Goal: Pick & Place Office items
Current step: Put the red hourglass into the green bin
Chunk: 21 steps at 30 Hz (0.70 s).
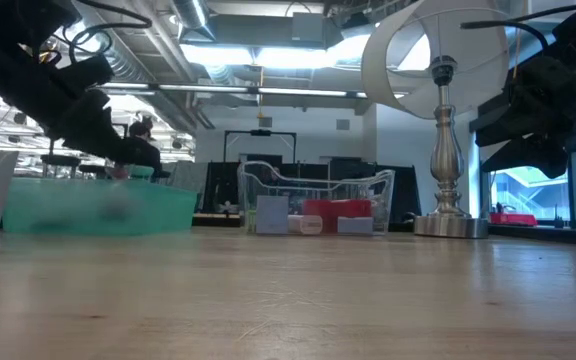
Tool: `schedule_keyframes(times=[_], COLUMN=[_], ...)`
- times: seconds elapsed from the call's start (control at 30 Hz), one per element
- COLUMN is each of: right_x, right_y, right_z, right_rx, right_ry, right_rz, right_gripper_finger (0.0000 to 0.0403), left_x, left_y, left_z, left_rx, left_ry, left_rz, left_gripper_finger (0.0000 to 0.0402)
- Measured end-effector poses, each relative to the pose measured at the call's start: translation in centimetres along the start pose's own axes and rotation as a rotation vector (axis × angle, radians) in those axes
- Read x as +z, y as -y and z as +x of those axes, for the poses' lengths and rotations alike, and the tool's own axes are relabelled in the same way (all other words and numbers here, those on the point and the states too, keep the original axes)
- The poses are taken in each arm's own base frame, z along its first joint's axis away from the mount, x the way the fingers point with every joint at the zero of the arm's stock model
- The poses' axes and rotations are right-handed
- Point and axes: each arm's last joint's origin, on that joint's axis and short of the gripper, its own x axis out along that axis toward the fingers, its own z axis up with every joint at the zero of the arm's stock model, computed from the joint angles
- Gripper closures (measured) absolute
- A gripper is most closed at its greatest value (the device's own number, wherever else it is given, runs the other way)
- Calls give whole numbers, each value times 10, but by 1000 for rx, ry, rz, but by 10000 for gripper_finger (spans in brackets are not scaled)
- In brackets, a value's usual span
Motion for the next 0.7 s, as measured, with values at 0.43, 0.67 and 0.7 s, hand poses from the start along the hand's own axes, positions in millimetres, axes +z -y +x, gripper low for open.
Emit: schedule_keyframes(times=[0.43, 0.67, 0.7], right_x=[0, 0, 0], right_y=[0, 0, 0], right_z=[0, 0, 0], right_rx=[0, 0, 0], right_ry=[0, 0, 0], right_rz=[0, 0, 0], right_gripper_finger=[96, 96, 96], left_x=[6, 5, 4], left_y=[2, 3, 3], left_z=[-3, -3, -3], left_rx=[-47, -80, -84], left_ry=[-42, -76, -83], left_rz=[-15, -29, -32], left_gripper_finger=[180, 180, 180])
